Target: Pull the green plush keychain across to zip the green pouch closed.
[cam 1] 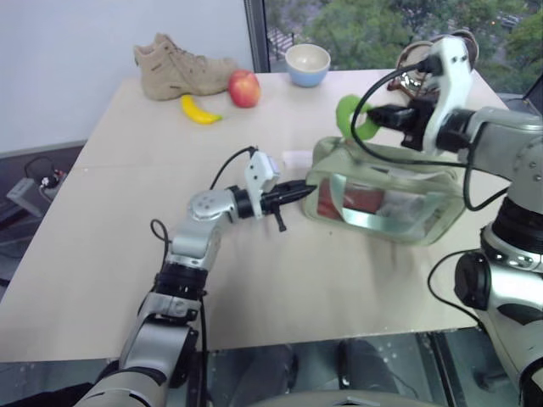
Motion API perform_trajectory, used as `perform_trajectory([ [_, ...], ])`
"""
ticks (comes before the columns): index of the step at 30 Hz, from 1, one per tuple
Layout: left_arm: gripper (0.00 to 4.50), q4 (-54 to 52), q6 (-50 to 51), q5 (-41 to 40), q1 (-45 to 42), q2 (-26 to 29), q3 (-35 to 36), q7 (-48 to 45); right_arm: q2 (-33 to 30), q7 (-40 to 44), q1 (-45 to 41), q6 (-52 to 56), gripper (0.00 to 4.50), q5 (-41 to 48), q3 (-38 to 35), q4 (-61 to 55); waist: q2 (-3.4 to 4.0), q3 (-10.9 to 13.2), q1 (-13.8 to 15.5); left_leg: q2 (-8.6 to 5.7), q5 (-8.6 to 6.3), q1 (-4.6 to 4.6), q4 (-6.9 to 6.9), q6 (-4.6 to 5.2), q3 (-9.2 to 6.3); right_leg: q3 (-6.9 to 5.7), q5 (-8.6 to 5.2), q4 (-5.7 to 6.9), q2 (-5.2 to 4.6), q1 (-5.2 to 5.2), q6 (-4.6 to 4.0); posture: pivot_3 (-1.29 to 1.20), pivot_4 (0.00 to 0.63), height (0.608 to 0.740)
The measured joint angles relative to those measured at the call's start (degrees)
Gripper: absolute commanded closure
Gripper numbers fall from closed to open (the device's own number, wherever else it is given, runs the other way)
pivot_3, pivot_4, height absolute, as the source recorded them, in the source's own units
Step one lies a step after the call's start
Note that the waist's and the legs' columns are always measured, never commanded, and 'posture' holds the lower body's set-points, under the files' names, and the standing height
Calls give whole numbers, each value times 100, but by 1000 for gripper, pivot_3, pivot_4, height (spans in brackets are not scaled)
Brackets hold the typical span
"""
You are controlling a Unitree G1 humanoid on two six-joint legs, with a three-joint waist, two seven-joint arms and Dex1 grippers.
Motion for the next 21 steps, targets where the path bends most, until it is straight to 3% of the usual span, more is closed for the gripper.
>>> perform_trajectory([
  [6,4500,-162,60,18,88,-26,-64,232,-598,-16,135,-246,4477,-38,249,-492,0,0,23,0,0,-1,0,0,0,-1,0,0,0,0,0,0,150,740],
  [14,4500,-287,359,9,149,-83,-17,666,-1807,-109,1275,-961,4477,-485,585,-1225,-2,-2,27,0,0,5,-1,0,6,3,0,-10,0,0,0,0,150,740],
  [21,4500,-370,633,-50,160,-107,12,944,-1988,-421,2308,-1069,4477,-901,-290,-1399,-3,-4,24,1,0,15,1,0,18,15,0,-10,2,5,0,0,150,740],
])
